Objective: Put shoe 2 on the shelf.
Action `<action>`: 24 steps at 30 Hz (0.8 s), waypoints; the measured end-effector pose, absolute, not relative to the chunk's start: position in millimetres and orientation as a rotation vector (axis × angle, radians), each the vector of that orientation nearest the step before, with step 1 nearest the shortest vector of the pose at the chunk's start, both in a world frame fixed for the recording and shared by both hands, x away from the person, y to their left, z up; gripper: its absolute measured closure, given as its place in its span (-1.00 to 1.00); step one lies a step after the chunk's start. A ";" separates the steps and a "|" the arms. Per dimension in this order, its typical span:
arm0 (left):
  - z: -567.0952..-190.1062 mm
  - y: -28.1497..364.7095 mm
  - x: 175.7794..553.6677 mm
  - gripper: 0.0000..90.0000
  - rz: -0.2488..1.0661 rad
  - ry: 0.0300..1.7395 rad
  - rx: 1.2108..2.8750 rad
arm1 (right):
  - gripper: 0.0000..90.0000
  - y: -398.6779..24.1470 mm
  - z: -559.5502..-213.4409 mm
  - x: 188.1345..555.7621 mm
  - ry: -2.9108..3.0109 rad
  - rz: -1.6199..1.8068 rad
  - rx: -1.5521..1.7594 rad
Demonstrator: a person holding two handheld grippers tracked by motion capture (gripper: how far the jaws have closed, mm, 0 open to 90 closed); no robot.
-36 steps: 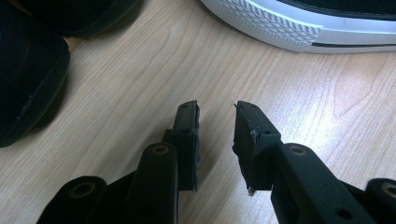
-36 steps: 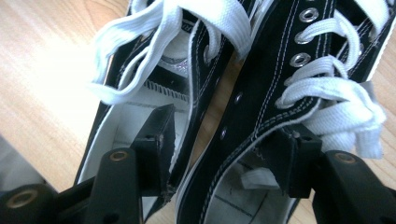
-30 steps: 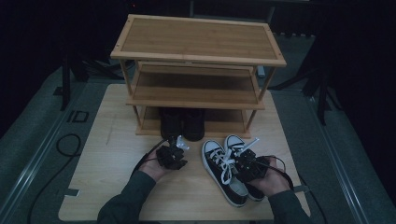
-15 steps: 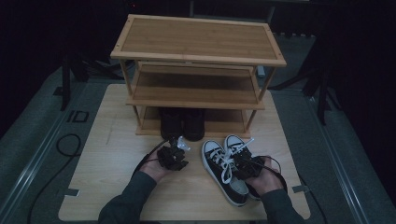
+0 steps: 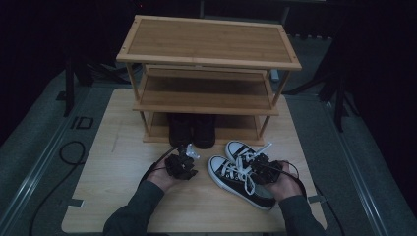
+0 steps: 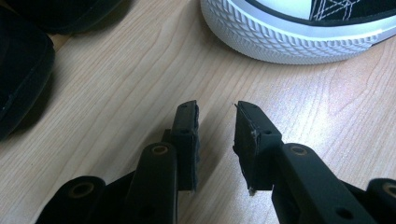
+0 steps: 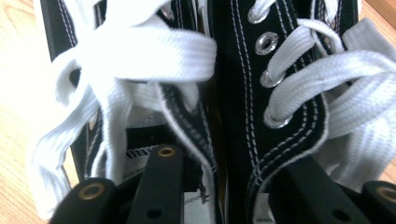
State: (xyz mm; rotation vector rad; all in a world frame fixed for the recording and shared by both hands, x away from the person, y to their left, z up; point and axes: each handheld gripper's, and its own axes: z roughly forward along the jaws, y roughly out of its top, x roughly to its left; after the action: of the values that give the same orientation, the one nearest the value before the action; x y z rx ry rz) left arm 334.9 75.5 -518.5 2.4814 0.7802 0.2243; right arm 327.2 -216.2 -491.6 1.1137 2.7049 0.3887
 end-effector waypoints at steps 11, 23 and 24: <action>-519.7 73.5 334.6 0.55 0.218 0.775 2.483 | 0.66 -223.1 -495.8 337.0 2.773 0.475 1.069; -518.0 80.3 335.4 0.55 0.222 0.786 2.484 | 0.91 -227.1 -483.8 339.3 2.790 0.557 1.073; -518.0 80.9 335.4 0.55 0.219 0.788 2.482 | 0.91 -226.9 -482.7 339.5 2.790 0.551 1.069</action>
State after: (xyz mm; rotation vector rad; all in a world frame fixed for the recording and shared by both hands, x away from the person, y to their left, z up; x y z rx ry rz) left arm 335.4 80.9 -518.0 2.4822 0.7877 0.2192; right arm 339.5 -226.9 -482.7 1.0689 2.7903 0.5507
